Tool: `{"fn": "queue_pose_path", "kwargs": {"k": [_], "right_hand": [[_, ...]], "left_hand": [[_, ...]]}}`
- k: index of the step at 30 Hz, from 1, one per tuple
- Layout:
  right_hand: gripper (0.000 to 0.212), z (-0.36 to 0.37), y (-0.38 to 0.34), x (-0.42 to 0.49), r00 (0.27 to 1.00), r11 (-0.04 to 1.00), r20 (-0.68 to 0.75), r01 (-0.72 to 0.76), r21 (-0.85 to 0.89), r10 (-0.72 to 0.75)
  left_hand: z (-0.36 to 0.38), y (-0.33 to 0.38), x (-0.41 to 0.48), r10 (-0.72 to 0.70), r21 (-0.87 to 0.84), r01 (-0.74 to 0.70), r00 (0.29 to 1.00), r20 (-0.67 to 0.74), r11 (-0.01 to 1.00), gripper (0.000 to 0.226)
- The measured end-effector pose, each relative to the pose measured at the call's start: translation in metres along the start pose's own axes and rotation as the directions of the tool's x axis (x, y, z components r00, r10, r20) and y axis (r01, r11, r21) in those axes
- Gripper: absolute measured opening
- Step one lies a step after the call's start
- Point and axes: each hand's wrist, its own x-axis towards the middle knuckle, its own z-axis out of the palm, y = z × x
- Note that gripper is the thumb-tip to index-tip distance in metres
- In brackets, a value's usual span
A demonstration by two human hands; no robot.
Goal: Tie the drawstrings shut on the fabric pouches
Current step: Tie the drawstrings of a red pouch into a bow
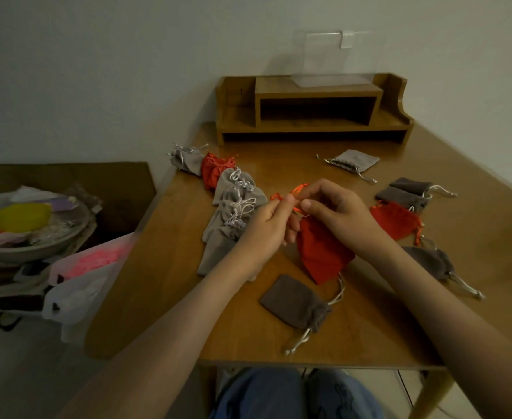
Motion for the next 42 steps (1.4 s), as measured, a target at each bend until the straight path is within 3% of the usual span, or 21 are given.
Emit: {"fn": "queue_pose_path", "kwargs": {"k": [6, 10, 13, 17, 22, 30, 38, 40, 42], "right_hand": [[0.036, 0.002, -0.005, 0.000, 0.999, 0.991, 0.036, -0.032, 0.126, 0.028], [0.010, 0.004, -0.002, 0.000, 0.998, 0.995, 0.037, -0.056, 0.078, 0.053], [0.016, 0.001, 0.000, 0.001, 1.000, 1.000, -0.012, -0.027, 0.003, 0.027], [0.011, 0.000, -0.007, -0.001, 1.000, 0.998, -0.019, 0.005, 0.062, -0.004], [0.031, 0.008, -0.008, -0.003, 0.982, 0.974, 0.118, -0.164, 0.157, 0.146], [0.017, -0.001, -0.007, -0.003, 0.933, 0.855, 0.233, -0.348, 0.384, 0.275], [0.006, -0.006, -0.005, 0.000, 0.903, 0.837, 0.289, -0.411, 0.361, 0.319], [0.010, -0.006, -0.005, 0.000, 0.906, 0.823, 0.278, -0.410, 0.392, 0.319], [0.010, -0.004, -0.006, -0.001, 0.922, 0.873, 0.241, -0.369, 0.318, 0.302]], "left_hand": [[-0.003, 0.003, -0.001, -0.075, -0.045, 0.077, 0.995, 0.063, 0.996, 0.041], [-0.002, 0.002, 0.000, -0.082, -0.016, 0.083, 0.995, 0.064, 0.996, 0.046], [-0.002, 0.002, 0.000, -0.117, -0.099, 0.122, 0.992, 0.049, 0.988, 0.041], [-0.004, 0.006, 0.001, -0.136, -0.214, 0.138, 0.990, 0.027, 0.967, 0.028], [-0.005, 0.004, 0.002, -0.103, -0.255, 0.101, 0.995, 0.006, 0.962, 0.024], [-0.009, 0.005, 0.002, -0.057, -0.267, 0.056, 0.998, 0.006, 0.962, 0.015], [-0.012, 0.006, -0.001, 0.121, 0.046, -0.120, 0.992, -0.034, 0.992, 0.008], [-0.014, 0.005, 0.000, 0.159, 0.193, -0.150, 0.986, -0.037, 0.970, 0.009], [-0.015, 0.003, 0.000, 0.201, 0.423, -0.155, 0.977, -0.066, 0.893, 0.006]]}}
